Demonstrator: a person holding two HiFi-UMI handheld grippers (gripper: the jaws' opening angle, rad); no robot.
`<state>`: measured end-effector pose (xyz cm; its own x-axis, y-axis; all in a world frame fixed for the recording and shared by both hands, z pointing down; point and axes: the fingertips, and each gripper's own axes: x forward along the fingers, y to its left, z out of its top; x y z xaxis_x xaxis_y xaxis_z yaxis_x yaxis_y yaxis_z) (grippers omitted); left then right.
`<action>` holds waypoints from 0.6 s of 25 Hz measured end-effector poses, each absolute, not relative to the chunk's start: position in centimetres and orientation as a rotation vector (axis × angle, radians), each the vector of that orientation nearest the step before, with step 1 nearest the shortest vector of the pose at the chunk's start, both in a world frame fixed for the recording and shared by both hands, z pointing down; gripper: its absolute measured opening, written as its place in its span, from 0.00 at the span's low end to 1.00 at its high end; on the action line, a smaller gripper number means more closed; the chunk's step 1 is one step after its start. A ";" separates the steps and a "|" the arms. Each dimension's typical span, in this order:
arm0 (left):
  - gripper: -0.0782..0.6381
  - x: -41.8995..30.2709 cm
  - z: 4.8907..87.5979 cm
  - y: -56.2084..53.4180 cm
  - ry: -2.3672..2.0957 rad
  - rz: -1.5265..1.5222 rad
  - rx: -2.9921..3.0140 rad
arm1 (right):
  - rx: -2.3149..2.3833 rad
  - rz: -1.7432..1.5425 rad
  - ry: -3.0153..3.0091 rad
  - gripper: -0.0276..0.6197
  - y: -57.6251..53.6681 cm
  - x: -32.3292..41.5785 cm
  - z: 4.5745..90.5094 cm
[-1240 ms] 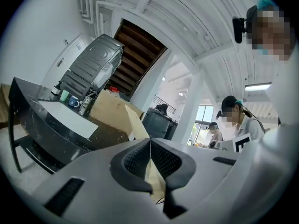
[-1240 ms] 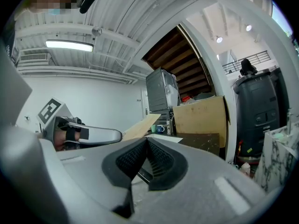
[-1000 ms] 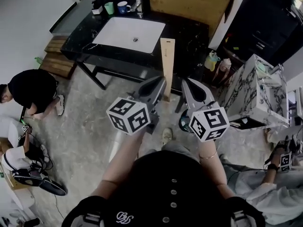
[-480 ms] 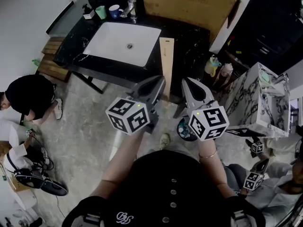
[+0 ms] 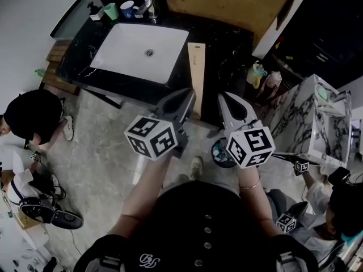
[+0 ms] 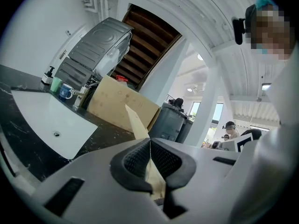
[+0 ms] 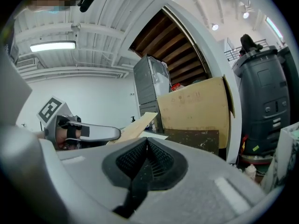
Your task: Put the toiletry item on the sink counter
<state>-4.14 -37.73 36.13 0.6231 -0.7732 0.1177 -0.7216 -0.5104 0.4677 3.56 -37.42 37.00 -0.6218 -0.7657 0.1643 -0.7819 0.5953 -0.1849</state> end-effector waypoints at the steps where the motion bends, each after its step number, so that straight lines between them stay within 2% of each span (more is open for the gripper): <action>1: 0.13 -4.0 36.4 -38.0 -1.174 -0.138 2.368 | 1.332 0.375 -2.742 0.05 -37.7 3.7 37.3; 15: 0.13 -2.9 39.9 -39.2 -1.147 -0.050 2.316 | 1.338 0.521 -2.687 0.05 -38.1 4.7 41.3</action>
